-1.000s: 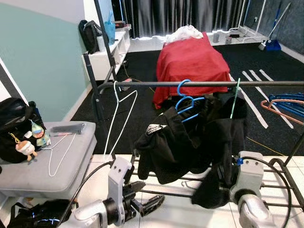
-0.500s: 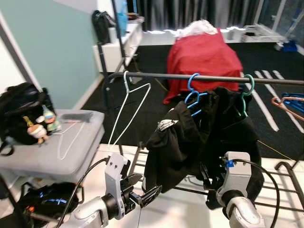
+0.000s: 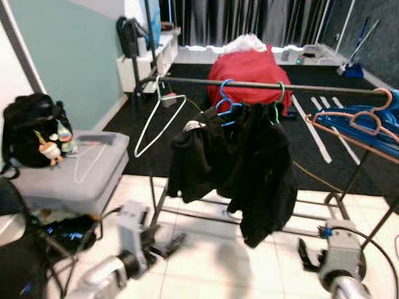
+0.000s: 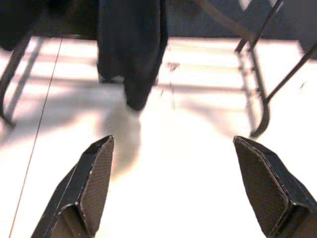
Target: Hang hanger
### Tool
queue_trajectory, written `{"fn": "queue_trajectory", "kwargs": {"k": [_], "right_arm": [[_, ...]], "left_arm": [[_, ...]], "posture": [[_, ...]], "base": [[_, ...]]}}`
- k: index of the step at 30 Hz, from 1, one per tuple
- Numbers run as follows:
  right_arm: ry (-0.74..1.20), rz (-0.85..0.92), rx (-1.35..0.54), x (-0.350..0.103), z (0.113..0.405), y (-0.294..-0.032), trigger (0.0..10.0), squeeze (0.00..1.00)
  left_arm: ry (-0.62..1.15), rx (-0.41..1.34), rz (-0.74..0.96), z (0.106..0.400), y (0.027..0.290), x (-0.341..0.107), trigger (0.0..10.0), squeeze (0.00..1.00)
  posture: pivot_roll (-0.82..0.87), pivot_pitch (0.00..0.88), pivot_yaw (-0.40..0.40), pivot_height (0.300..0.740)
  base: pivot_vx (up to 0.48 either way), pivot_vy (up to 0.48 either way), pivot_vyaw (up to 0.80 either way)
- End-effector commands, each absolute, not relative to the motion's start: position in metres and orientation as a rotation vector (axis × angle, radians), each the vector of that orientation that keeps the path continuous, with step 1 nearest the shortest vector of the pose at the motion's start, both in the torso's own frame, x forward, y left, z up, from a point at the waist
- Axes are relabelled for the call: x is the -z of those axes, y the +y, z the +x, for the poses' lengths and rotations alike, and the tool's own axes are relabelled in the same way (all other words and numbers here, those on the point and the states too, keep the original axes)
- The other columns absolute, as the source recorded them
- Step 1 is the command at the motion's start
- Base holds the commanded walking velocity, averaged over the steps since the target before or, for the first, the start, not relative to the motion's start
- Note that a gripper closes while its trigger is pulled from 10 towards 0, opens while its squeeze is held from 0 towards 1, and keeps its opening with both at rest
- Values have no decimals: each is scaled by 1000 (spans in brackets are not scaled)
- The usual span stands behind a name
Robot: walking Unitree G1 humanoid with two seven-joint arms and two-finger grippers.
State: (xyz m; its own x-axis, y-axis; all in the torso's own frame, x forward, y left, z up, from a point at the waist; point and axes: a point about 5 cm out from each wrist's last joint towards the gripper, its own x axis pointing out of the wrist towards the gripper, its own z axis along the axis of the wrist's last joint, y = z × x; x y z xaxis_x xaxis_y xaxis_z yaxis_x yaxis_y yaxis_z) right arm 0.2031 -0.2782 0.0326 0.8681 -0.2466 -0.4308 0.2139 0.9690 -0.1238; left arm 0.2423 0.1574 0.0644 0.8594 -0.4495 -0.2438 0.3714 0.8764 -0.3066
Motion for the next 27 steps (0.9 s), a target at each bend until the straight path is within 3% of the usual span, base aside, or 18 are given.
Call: {"fn": "queue_trajectory", "kwargs": {"k": [1, 4, 7, 13, 14, 15, 16, 17, 18, 20, 22, 27], "right_arm": [[478, -33, 190, -18, 197, -267, 10000, 0], [481, -13, 198, -14, 194, -267, 10000, 0], [506, -106, 194, -6, 187, -270, 10000, 0], [510, -152, 177, 2, 182, -267, 10000, 0], [496, -177, 187, 2, 183, -269, 10000, 0], [496, -177, 187, 2, 183, -269, 10000, 0], [490, -214, 194, 3, 184, -273, 10000, 0], [490, -214, 194, 3, 184, -273, 10000, 0], [494, -272, 186, 4, 184, -276, 10000, 0], [494, -272, 186, 4, 184, -276, 10000, 0], [506, -324, 191, 6, 178, -282, 10000, 0], [499, -287, 178, 10, 173, -282, 10000, 0]], "left_arm": [[380, 326, -226, 240, 171, -42, 10000, 0], [426, 242, -186, 235, 181, -27, 10000, 0], [515, 100, -103, 219, 194, 0, 10000, 0], [546, 3, -15, 209, 204, 10, 10000, 0], [540, -37, 94, 208, 209, 9, 10000, 0], [540, -37, 94, 208, 209, 9, 10000, 0], [505, -65, 242, 210, 213, 7, 10000, 0], [505, -65, 242, 210, 213, 7, 10000, 0], [455, -37, 458, 211, 213, 3, 10000, 0], [455, -37, 458, 211, 213, 3, 10000, 0], [363, -146, 700, 211, 216, -2, 10000, 0], [384, -187, 705, 208, 217, 4, 10000, 0]], "posture": [[-157, 0, 25, 740], [-158, 0, 24, 740], [-155, 0, 14, 740], [-127, 0, -4, 740], [-123, 0, -9, 740], [-123, 0, -9, 740], [-114, 0, -13, 740], [-114, 0, -13, 740], [-112, 0, -15, 740], [-112, 0, -15, 740], [-112, 0, -21, 740], [-120, 0, -20, 740]], "base": [[-360, 0, 0], [-120, 0, 0], [0, 0, 0], [0, 0, 0], [0, 0, 0], [0, 0, 0], [0, 0, 0], [0, 0, 0], [247, 0, 0], [247, 0, 0], [480, 0, 0], [192, 0, 0]]}}
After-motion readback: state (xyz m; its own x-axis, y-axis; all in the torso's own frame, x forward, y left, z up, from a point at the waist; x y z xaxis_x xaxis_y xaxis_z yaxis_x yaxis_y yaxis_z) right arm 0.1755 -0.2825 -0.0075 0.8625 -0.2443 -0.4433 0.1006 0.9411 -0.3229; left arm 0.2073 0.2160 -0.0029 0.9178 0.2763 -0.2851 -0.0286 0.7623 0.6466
